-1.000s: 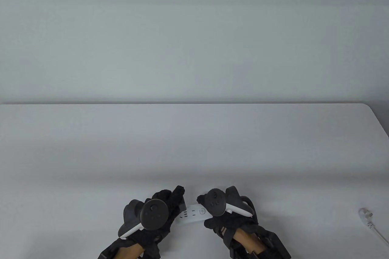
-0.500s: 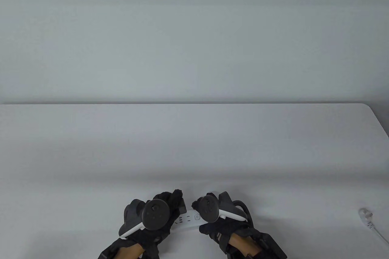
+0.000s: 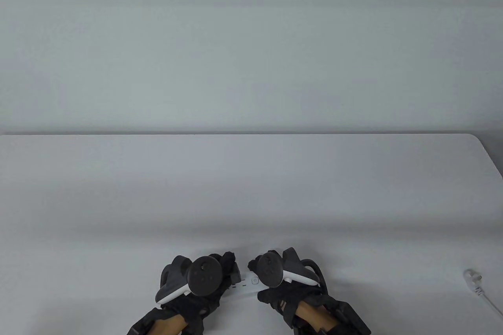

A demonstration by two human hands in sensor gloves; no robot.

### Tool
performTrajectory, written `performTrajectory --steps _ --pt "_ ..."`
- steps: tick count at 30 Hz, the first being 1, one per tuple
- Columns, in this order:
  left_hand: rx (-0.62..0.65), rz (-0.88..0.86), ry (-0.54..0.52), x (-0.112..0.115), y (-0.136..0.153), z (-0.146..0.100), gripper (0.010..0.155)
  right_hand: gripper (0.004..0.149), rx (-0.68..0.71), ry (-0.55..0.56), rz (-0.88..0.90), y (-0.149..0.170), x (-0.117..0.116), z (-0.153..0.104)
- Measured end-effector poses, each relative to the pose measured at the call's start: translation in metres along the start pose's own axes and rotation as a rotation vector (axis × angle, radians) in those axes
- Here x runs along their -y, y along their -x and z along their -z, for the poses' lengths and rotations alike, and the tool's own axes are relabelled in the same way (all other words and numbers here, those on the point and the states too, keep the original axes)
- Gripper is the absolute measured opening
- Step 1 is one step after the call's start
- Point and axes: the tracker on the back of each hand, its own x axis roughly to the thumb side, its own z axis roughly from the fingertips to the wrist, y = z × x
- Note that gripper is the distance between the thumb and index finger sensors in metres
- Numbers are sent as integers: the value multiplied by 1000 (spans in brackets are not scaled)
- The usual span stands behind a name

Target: Insert the power adapter into the power strip

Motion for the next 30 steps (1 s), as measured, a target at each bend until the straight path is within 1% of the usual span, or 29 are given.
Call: performTrajectory --steps 10,17,26,27,28,29,30 --pt "-13 41 54 7 -1 5 65 81 -2 1 -1 0 0 0" --pt "-2 90 9 3 -6 4 65 81 -6 5 -12 0 1 1" --pt "-16 103 -35 0 -6 5 64 81 -13 10 -26 -2 1 1" --pt "4 99 6 6 -7 10 64 81 -14 12 -31 -2 2 1" --pt "-35 162 32 13 -8 11 63 81 -4 7 -29 -3 1 1" --pt "-16 166 1 8 -7 12 63 81 -15 7 -34 -3 1 1" --pt "-37 167 3 8 -7 11 63 81 -14 9 -39 -3 1 1"
